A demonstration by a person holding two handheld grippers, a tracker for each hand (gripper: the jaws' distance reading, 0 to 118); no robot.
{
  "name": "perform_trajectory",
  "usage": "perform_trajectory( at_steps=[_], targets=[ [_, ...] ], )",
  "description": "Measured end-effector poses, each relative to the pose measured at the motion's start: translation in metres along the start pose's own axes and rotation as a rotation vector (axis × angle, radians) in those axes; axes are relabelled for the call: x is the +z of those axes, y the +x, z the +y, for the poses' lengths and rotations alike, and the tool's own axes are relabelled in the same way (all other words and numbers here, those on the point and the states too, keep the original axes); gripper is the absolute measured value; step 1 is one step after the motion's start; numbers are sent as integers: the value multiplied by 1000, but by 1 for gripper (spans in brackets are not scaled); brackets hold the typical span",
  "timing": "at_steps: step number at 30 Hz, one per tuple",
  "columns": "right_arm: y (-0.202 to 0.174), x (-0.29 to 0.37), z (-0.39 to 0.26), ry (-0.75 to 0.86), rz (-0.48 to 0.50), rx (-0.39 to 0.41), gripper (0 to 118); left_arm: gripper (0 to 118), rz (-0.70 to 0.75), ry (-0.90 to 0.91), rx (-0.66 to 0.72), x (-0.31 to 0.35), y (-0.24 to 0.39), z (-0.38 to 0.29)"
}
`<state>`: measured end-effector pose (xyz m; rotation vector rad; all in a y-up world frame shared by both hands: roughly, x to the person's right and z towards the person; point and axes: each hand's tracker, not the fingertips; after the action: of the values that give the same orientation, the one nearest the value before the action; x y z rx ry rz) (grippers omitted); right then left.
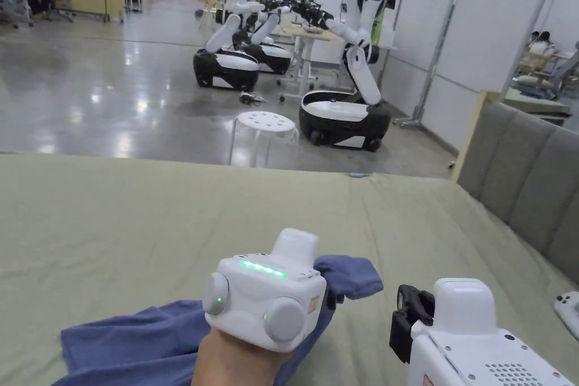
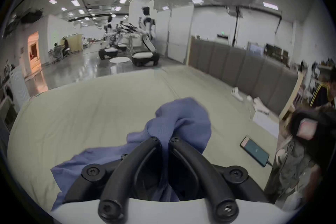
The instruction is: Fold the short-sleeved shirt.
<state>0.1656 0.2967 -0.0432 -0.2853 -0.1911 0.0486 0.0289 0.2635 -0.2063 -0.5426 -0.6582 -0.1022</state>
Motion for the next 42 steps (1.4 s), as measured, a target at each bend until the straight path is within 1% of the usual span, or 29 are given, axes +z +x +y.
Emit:
perform_trajectory(
  at_steps=[2, 4, 5, 7, 9, 11, 12, 13, 15, 16, 18, 19, 20, 21, 22, 23, 24, 25, 26, 27, 31, 33, 34, 35, 36, 37, 38, 40, 42],
  targets=[
    [14, -2, -7, -9, -21, -19, 0, 5, -16, -120, 9, -38, 14, -21],
    [26, -5, -14, -21, -32, -39, 0, 5, -30, -241, 55, -75, 19, -50],
    [31, -7, -17, -25, -36, -43, 0, 5, -33, -268, 73, -90, 20, -62],
    [37, -9, -22, -33, -44, -45, 0, 6, -25, -274, 47, -102, 26, -77],
    [41, -12, -25, -38, -44, -44, 0, 18, -31, -261, 25, -100, 28, -80],
    [38, -14, -27, -49, -40, -42, 0, 33, -18, -169, 12, -81, 29, -75],
    [36, -14, -28, -56, -32, -44, 0, 62, -34, -142, 14, -67, 27, -72],
    [33, -14, -30, -62, -16, -45, 0, 85, -60, -96, 16, -46, 24, -66],
    [21, -13, -33, -70, 25, -35, 0, 88, -42, -9, -1, 1, 16, -65],
    [14, -13, -35, -71, 38, -29, 0, 88, -30, 27, -3, 24, 10, -68],
    [-7, -10, -38, -73, 66, -29, 0, 86, 52, 82, 17, 72, -10, -80],
    [-21, -9, -39, -71, 86, -32, 0, 82, 67, 88, 21, 96, -20, -90],
    [-32, -8, -40, -69, 100, -36, 0, 57, 104, 81, 29, 114, -31, -98],
    [-43, -8, -40, -70, 127, -56, 0, 11, 149, 74, 46, 128, -39, -106],
    [-56, -7, -39, -80, 178, -104, 0, 3, 280, 59, 51, 140, -46, -119],
    [-70, -8, -37, -91, 237, -157, 0, 3, 231, 58, 80, 153, -52, -129],
    [-82, -7, -36, -91, 266, -161, 0, 3, 197, 27, 119, 161, -61, -137],
    [-98, -6, -35, -85, 283, -137, 0, 3, 225, -4, 162, 167, -81, -145],
    [-113, -4, -32, -81, 292, -94, 0, 3, 260, -22, 177, 173, -94, -155],
    [-124, -3, -31, -80, 313, -74, 0, 3, 279, -35, 179, 179, -107, -164],
    [-153, -1, -28, -101, 379, -66, 0, 3, 471, -127, 246, 197, -199, -192],
    [-159, -4, -27, -109, 381, -56, 0, 4, 501, -138, 300, 199, -239, -201],
    [-161, -7, -28, -112, 381, -44, 0, 13, 506, -150, 323, 196, -257, -204],
    [-162, -9, -28, -115, 378, -33, 0, 52, 498, -190, 327, 189, -268, -205],
    [-163, -12, -28, -119, 373, -28, 0, 78, 508, -230, 309, 182, -275, -207],
    [-162, -15, -28, -126, 369, -28, 0, 83, 493, -227, 283, 175, -282, -209],
    [-159, -18, -29, -132, 364, -33, 0, 83, 472, -247, 253, 166, -286, -213],
    [-154, -22, -29, -139, 343, -33, 0, 83, 498, -300, 237, 143, -292, -219],
    [-143, -27, -28, -147, 310, -30, 0, 83, 480, -363, 234, 125, -293, -231]
  ],
)
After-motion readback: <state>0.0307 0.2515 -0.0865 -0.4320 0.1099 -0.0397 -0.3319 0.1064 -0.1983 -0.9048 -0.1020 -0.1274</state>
